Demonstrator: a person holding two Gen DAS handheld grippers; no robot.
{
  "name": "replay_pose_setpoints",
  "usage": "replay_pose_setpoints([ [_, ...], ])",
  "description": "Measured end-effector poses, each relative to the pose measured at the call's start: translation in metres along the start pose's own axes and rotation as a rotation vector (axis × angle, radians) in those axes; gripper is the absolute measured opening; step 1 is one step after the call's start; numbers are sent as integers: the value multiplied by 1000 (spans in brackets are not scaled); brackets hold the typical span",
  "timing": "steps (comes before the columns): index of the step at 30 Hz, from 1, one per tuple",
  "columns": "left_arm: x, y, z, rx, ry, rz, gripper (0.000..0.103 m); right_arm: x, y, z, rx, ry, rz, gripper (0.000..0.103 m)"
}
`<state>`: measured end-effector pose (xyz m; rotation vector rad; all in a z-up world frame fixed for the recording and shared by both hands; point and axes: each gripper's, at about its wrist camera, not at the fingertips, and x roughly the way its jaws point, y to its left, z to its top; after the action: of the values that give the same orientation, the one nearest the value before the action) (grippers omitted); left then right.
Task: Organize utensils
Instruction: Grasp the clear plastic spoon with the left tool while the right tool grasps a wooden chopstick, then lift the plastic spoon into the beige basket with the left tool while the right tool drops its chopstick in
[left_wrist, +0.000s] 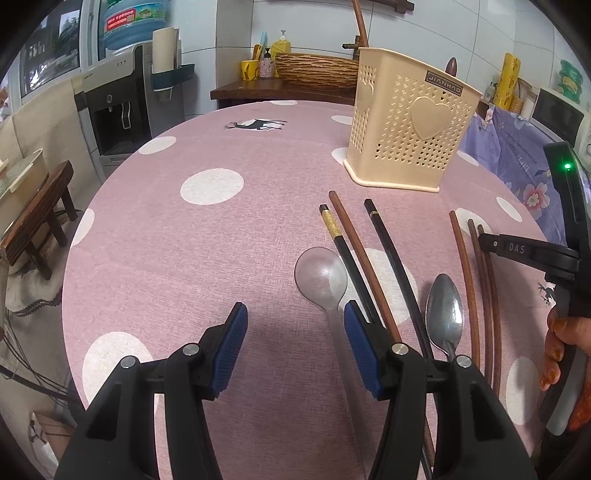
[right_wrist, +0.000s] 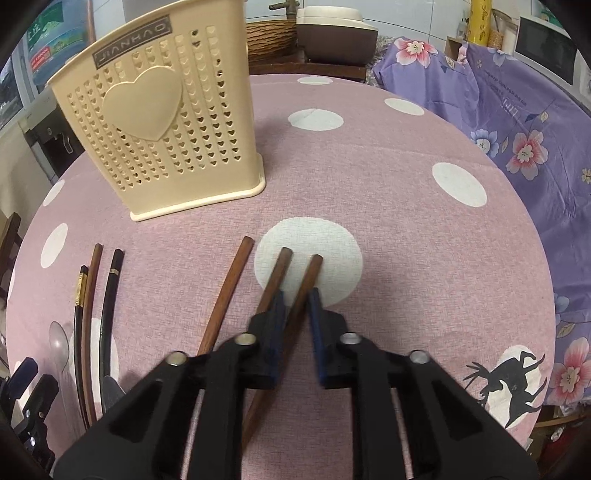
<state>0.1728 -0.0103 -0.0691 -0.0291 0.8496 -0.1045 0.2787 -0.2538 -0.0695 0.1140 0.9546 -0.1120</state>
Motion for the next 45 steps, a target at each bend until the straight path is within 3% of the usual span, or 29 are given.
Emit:
replay_pose_setpoints([
  [12, 16, -17, 3, 53, 27, 51, 54, -5, -4, -8, -7, -5, 40, 11],
  [18, 26, -24, 14, 71, 41, 64, 48, -4, -4, -7, -3, -3, 44, 11],
  [20, 30, -25, 19, 66, 46, 63, 38, -4, -5, -7, 2, -2, 46, 11],
  [28, 31, -25, 32, 61, 51, 30, 37, -4, -6, -6, 7, -2, 53, 11],
  [36, 5, -18, 46, 17, -63, -36, 37, -7, -18, -2, 57, -24, 118, 10],
  [45, -42, -8, 75, -17, -243, -77, 37, -80, -45, 13, 94, -213, 212, 9],
])
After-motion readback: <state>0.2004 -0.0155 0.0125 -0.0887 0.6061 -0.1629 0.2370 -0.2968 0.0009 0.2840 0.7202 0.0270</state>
